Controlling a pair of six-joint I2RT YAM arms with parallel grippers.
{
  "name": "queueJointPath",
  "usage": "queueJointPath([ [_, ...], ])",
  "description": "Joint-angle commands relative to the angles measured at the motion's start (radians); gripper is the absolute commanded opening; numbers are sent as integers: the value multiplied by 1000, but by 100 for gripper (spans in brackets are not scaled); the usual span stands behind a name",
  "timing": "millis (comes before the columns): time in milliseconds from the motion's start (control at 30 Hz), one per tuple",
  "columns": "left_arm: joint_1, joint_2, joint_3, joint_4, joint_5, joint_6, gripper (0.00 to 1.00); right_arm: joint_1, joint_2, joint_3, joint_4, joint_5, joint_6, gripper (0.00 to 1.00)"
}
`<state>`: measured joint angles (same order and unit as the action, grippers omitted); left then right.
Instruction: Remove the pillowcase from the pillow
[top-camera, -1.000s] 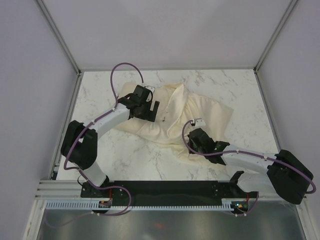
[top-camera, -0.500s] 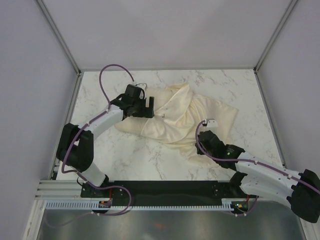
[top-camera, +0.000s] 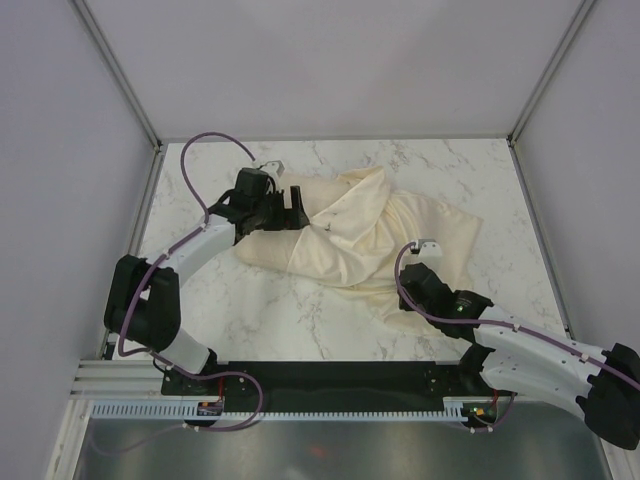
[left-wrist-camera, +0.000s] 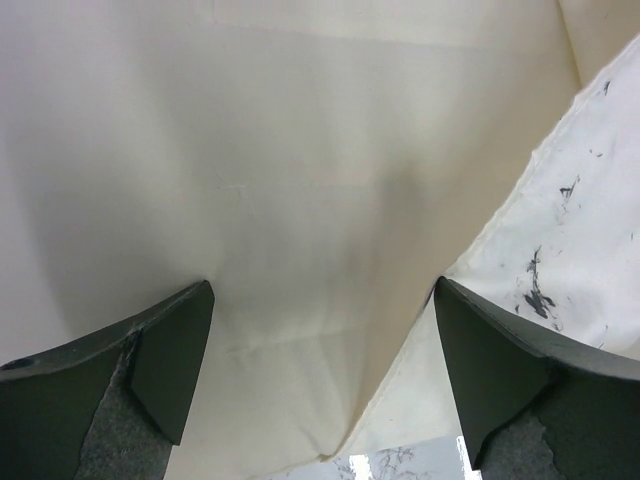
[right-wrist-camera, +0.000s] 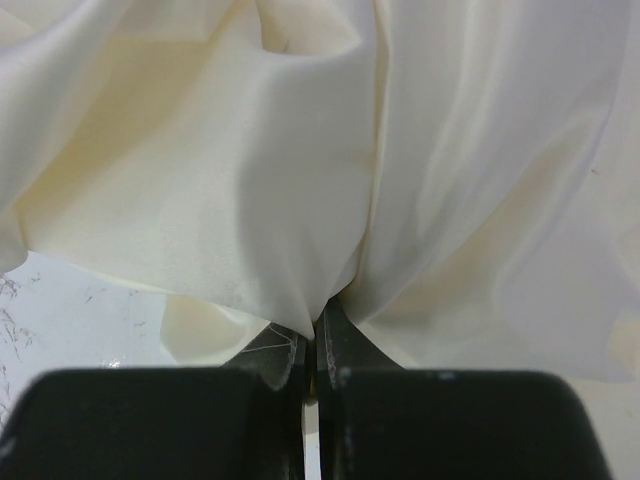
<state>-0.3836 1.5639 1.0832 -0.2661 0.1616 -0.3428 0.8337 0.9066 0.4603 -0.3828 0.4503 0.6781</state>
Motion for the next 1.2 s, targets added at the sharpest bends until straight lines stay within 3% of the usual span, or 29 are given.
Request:
queueJointPath([
  [0,25,-37,-51,128,55,-42,99,-5,-6,20,-25,36,8,0],
  [133,43,-62,-69,169,127,-47,99,-4,9,23,-24,30,5,0],
  [333,68,-54,-75,180,113,-64,99,-4,6,21,-22,24,1,0],
  [567,55,44,46,-60,-158,4,100,-4,6,21,-19,10,-8,0],
  [633,37,79,70,-81,-255,28,100,-4,6,20,-16,4,-12,0],
  [900,-29,189,127,-148,-427,140,97,-4,-15,15,-11,-1,-14,0],
  [1033,-38,265,155,-196,-425,166,59,-4,-21,14,-11,-5,-14,0],
  [1067,-38,274,156,-197,-421,171,39,-4,-26,12,-11,-7,-14,0],
  [1133,-40,272,158,-199,-410,176,22,-4,-34,11,-11,-4,-14,0],
  [1167,-40,268,158,-199,-404,179,9,-4,-35,9,-11,-2,-12,0],
])
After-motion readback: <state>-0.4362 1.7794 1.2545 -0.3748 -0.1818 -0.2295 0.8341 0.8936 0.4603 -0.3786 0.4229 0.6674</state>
